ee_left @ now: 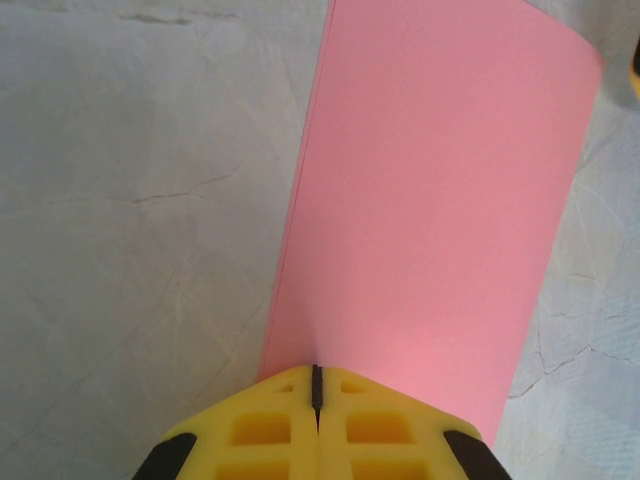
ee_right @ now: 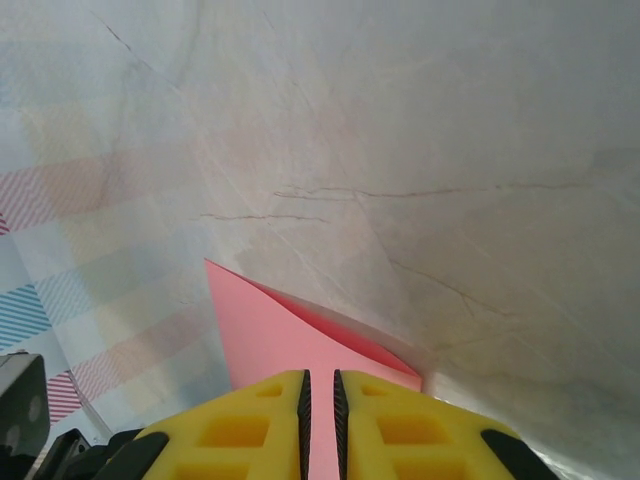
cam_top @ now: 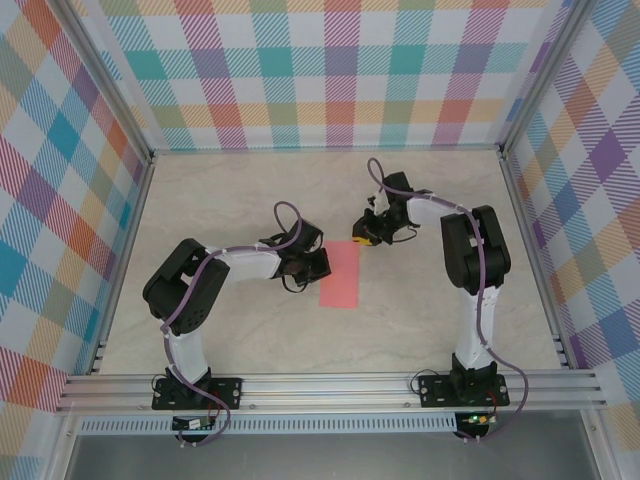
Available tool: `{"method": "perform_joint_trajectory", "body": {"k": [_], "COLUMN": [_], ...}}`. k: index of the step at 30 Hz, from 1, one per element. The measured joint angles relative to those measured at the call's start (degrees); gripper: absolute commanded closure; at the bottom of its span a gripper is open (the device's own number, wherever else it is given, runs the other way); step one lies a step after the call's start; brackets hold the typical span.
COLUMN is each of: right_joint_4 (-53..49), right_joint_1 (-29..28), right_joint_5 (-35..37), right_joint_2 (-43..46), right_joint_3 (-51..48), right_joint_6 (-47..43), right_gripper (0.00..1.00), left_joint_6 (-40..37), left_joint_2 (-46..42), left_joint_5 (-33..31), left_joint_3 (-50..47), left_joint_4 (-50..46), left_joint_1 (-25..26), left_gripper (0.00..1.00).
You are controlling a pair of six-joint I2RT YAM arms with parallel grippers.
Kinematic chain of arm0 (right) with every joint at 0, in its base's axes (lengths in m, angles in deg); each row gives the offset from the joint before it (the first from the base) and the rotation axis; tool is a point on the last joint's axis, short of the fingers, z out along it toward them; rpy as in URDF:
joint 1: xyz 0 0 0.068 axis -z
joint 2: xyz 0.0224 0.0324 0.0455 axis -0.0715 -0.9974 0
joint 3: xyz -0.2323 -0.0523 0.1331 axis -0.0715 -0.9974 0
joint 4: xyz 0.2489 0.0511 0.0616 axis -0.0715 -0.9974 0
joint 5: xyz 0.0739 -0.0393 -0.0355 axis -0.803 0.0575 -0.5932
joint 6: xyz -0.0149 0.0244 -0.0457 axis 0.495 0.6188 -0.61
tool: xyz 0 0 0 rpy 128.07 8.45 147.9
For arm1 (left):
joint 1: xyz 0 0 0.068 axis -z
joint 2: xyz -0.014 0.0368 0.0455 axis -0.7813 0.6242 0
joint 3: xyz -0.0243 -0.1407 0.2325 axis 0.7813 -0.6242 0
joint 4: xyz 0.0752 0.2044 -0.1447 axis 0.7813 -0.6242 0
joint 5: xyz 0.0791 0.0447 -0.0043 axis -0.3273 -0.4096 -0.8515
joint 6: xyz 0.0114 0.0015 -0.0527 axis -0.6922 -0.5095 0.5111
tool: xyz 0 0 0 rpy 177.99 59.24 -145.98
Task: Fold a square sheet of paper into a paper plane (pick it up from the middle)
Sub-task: Fold the square sheet of paper in half at the center of the table.
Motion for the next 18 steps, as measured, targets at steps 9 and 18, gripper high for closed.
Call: {"method": "perform_joint_trajectory", "body": {"k": [9, 18], "right_joint_4": [-0.4, -2.1], "right_joint_1": [-1.3, -1.5], "right_joint_5": [3.1, 3.7], "right_joint_2": [-2.0, -0.8], "right_joint_3": [0.1, 0.5], "right_joint_6": [-0.1, -0.2], "right_gripper": [0.84, 0.83], "left_joint_6": [0.0, 0.0], "left_joint_2": [0.0, -0.1], "left_joint_5": [0.0, 0.0], "left_joint_3": [0.0, 0.0], "left_joint_4": [-0.3, -0.3], "left_joint_1": [0.0, 0.0], "left_gripper": [1.0, 1.0]}}
